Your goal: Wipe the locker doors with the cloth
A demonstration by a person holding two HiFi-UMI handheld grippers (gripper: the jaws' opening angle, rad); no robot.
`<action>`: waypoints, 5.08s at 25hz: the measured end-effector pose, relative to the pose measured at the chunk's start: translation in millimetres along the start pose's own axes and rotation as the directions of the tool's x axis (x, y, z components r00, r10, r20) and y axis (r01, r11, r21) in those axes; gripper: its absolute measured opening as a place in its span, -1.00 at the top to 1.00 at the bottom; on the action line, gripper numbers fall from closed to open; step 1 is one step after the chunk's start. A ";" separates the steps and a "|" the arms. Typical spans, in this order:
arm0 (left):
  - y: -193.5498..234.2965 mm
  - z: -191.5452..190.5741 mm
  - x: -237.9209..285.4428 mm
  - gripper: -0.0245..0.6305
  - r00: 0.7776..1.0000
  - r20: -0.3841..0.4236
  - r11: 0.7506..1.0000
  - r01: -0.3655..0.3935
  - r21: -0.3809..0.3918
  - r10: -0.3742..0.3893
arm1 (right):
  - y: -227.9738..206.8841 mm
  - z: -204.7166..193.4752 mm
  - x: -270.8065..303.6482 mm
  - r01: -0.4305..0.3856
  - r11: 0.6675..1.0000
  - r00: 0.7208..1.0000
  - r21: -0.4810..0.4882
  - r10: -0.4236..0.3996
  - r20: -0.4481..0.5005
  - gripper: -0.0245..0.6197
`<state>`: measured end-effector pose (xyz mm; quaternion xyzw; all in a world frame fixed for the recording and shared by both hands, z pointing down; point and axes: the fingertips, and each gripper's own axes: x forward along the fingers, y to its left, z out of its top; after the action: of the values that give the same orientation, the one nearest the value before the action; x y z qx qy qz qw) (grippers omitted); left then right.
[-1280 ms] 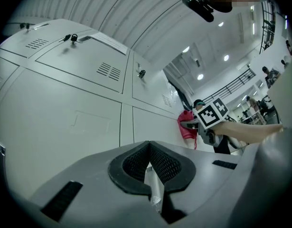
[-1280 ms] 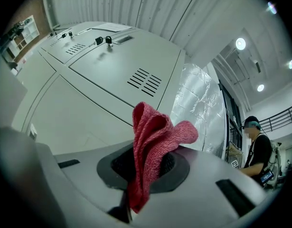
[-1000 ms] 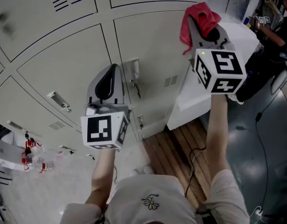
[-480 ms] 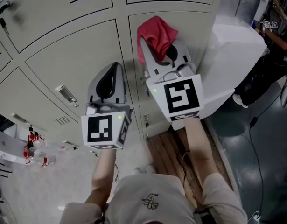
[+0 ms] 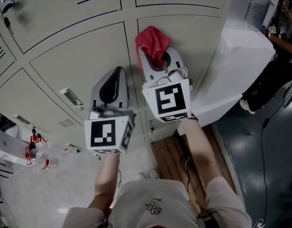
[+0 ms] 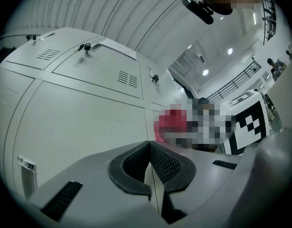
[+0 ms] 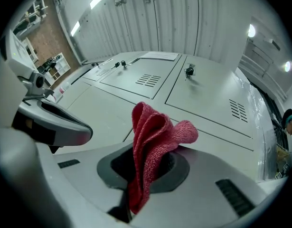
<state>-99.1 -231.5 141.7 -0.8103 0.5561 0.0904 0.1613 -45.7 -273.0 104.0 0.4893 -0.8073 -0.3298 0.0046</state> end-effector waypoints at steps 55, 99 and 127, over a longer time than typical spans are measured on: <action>-19.0 -18.4 -1.0 0.88 0.999 -0.033 0.999 0.009 -0.045 -0.010 | -126.3 -53.9 -82.2 0.278 0.960 0.954 -0.031 -0.280 -0.109 0.82; 2.2 -62.8 -15.6 0.88 0.992 -0.115 0.996 -0.049 -0.068 0.041 | 17.5 -97.2 -36.8 0.006 0.997 0.994 -0.082 -0.015 -0.110 0.82; -26.0 -80.3 -0.8 0.88 0.990 -0.143 0.997 -0.004 -0.078 -0.007 | -99.9 -171.7 -78.5 0.246 0.957 0.928 -0.151 -0.278 -0.250 0.82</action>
<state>-77.8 -251.3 221.0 -0.8208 0.5618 0.0536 0.0889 130.6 -331.8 209.4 0.6318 -0.7059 -0.3047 0.0986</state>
